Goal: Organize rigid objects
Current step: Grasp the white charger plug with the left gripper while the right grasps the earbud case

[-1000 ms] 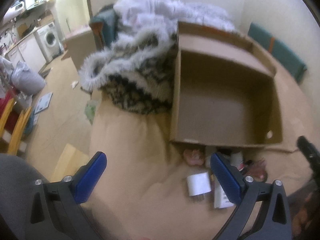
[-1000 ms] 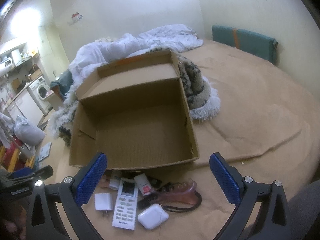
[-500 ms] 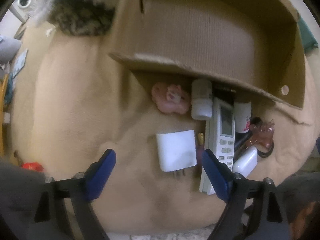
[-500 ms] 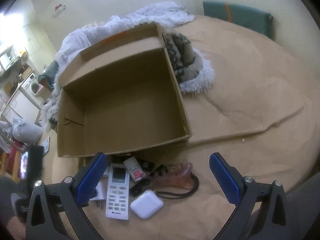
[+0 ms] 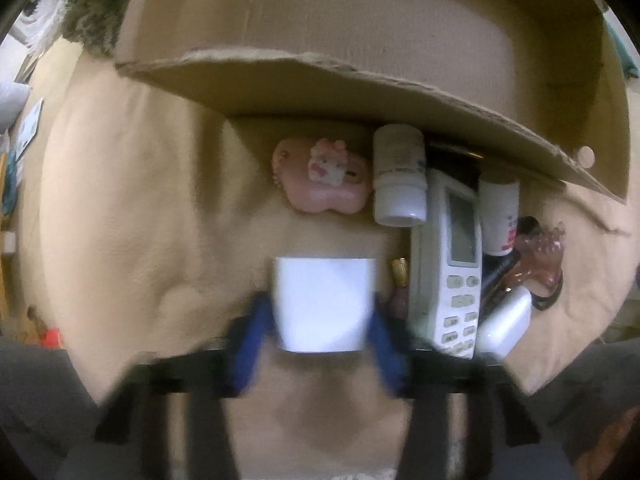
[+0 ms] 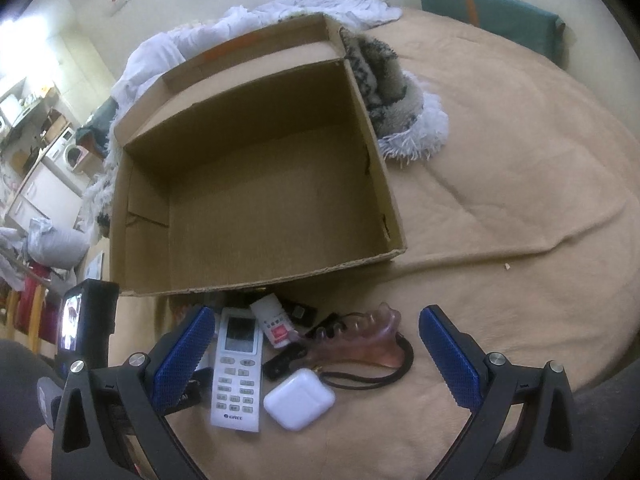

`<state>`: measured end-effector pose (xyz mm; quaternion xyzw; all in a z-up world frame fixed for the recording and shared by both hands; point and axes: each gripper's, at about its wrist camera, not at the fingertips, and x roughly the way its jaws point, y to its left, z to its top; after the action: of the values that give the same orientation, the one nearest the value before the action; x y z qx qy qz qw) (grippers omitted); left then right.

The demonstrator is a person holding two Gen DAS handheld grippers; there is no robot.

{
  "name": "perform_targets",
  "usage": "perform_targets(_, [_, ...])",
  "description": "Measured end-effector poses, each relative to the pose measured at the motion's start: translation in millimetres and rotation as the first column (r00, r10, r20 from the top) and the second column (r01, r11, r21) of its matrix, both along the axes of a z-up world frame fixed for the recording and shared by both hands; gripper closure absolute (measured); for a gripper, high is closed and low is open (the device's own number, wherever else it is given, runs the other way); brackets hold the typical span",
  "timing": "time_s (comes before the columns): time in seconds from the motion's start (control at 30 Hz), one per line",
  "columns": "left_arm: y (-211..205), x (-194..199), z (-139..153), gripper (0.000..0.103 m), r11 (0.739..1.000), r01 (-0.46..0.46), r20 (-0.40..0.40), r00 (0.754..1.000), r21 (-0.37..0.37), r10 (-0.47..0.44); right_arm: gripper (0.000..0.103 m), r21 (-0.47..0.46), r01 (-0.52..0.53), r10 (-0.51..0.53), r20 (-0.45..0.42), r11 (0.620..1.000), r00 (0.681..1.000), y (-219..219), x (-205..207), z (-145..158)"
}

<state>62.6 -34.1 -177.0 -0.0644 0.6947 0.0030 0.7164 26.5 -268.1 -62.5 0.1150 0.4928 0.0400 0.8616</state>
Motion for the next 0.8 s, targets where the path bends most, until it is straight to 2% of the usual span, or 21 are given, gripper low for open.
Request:
perform_targets(0.1, [3.4,0.3,2.8,0.065,1.000,-0.004,0.003,1.000,-0.017,0.004,0.000,0.085,-0.002,0.007,-0.058,0.996,0.998,-7.0,4.2,-11.1])
perform_targets(0.2, [8.6,-5.3,8.1,0.065,1.000,-0.009,0.012,1.000,-0.015,0.009,0.000,0.202,0.031,0.008,-0.189,0.979,0.982,-14.5,7.4,-34.8])
perform_targets(0.23, [8.7,-6.4,9.9,0.065,1.000,-0.013,0.017,1.000,-0.009,0.013,0.003,0.236,0.044,0.012,-0.230,0.971,0.973,-15.6,7.5,-42.7])
perform_targets(0.27, [8.5,-8.3,11.6,0.065,1.000,-0.013,0.019,1.000,-0.008,0.013,0.015,0.269,0.057,0.019,-0.272,0.962,0.962,-16.0,7.7,-51.0])
perform_targets(0.3, [8.6,-9.6,13.5,0.065,1.000,-0.015,0.019,1.000,-0.010,0.015,0.023,0.293,0.067,0.027,-0.306,0.954,0.952,-15.7,7.7,-57.9])
perform_targets(0.4, [12.9,-14.0,16.6,0.065,1.000,-0.023,0.028,0.999,-0.009,0.023,0.023,0.339,0.106,0.037,-0.388,0.935,0.921,-13.1,6.2,-76.8])
perform_targets(0.47, [13.3,-13.4,22.9,0.065,1.000,-0.023,0.038,0.999,-0.001,0.023,0.025,0.389,0.169,0.030,-0.457,0.906,0.889,-13.7,4.6,-94.6])
perform_targets(0.53, [17.0,-14.5,27.6,0.065,1.000,-0.020,0.042,0.999,0.002,0.020,0.033,0.392,0.221,0.020,-0.525,0.893,0.851,-10.7,2.6,-111.7])
perform_targets(0.57, [17.8,-15.0,29.0,0.065,1.000,-0.021,0.045,0.999,0.004,0.020,0.033,0.377,0.222,0.013,-0.531,0.899,0.848,-7.8,2.8,-114.0])
perform_targets(0.63, [18.0,-15.7,30.6,0.065,1.000,-0.022,0.048,0.999,0.007,0.022,0.034,0.344,0.197,0.012,-0.520,0.918,0.854,0.6,3.5,-112.9])
perform_targets(0.73, [20.5,-17.2,35.9,0.065,1.000,-0.019,0.060,0.998,0.020,0.018,0.047,0.248,0.129,0.014,-0.505,0.960,0.863,17.1,3.4,-110.5])
perform_targets(0.8, [21.9,-17.4,39.5,0.065,0.999,-0.017,0.070,0.997,0.033,0.015,0.055,0.218,0.098,0.021,-0.484,0.971,0.875,23.8,1.6,-105.2])
